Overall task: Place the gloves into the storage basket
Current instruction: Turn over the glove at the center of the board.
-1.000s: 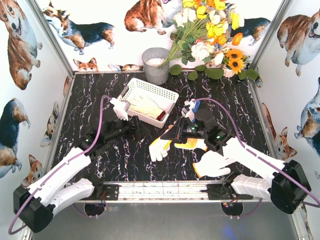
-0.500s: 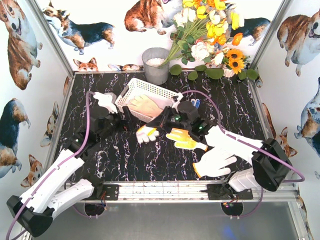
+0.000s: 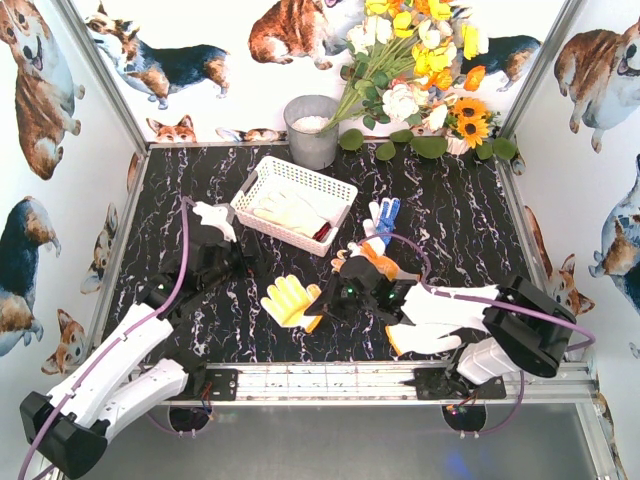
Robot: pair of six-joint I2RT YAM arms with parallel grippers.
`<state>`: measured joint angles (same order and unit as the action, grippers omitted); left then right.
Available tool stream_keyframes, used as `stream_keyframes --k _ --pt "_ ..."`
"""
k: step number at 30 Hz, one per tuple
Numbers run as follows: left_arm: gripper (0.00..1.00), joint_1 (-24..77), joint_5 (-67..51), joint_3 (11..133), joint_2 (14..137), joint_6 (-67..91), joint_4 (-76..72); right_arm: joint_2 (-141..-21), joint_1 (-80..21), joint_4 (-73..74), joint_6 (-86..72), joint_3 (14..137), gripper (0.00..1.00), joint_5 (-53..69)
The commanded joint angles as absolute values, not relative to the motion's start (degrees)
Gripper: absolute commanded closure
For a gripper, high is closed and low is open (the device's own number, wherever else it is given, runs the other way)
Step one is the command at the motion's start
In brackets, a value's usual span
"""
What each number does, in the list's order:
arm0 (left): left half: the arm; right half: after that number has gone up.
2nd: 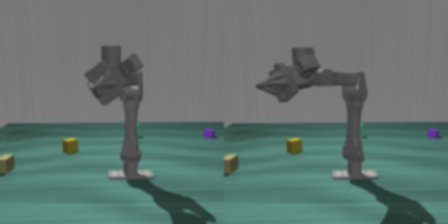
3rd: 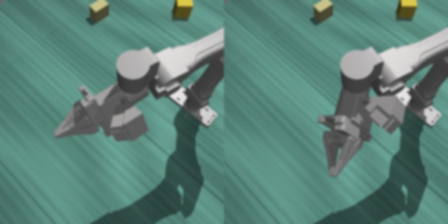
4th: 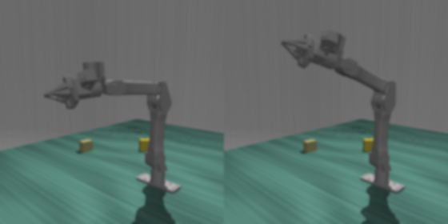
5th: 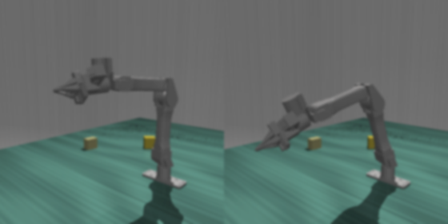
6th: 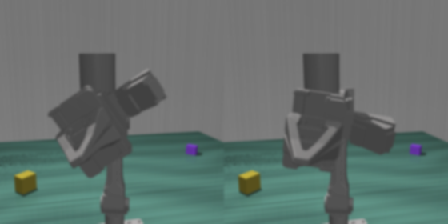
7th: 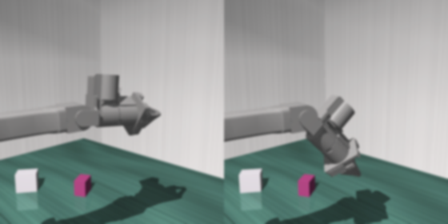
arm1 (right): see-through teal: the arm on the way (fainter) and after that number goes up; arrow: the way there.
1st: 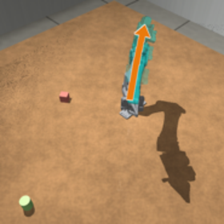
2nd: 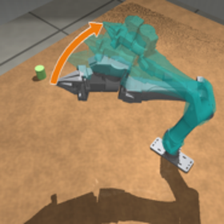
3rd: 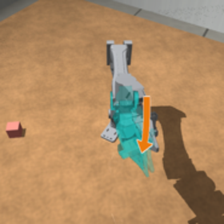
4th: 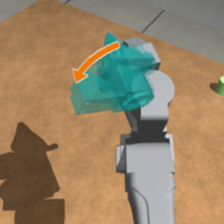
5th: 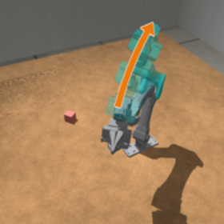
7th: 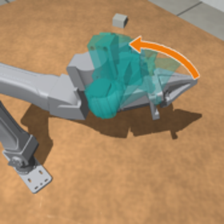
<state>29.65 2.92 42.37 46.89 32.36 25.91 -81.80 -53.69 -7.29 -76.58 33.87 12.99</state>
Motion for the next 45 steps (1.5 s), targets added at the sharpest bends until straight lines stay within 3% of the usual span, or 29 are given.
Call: stream_keyframes --k 1,9,14,18,22,27,40,45 --pt "0.12 29.31 1.14 41.45 46.22 33.52 27.04 -77.0 -53.67 -0.83 -71.92 38.29 1.0 9.28" --pt "0.12 28.54 4.9 41.99 44.73 33.11 29.42 -69.92 -46.01 30.24 -54.76 47.48 1.0 8.28" --pt "0.12 27.79 6.59 42.65 44.76 32.22 30.57 -67.58 -45.13 50.91 -39.19 61.01 1.0 -0.27" --pt "0.09 26.97 6.82 42.39 44.23 31.81 30.67 -71.37 -49.14 58.24 -28.23 69.84 1.0 -4.15" --pt "0.09 26.37 6.44 41.97 44.06 31.96 31.04 -82.35 -55.55 63.86 -21.92 74.8 1.0 -7.4" --pt "0.09 25.39 9.38 41.93 42.04 33.6 34.0 -93.16 -60.69 60.78 -19.71 76.1 1.0 -4.75" --pt "0.06 18.2 18.02 40.87 34.87 38.79 40.33 -103.79 -65.92 42.19 -22.85 72.76 1.0 13.64" --pt "0.06 18.1 14.42 40.8 35.78 36.25 37.49 -102.1 -66.36 38.47 -23.84 70.62 0.64 17.19"
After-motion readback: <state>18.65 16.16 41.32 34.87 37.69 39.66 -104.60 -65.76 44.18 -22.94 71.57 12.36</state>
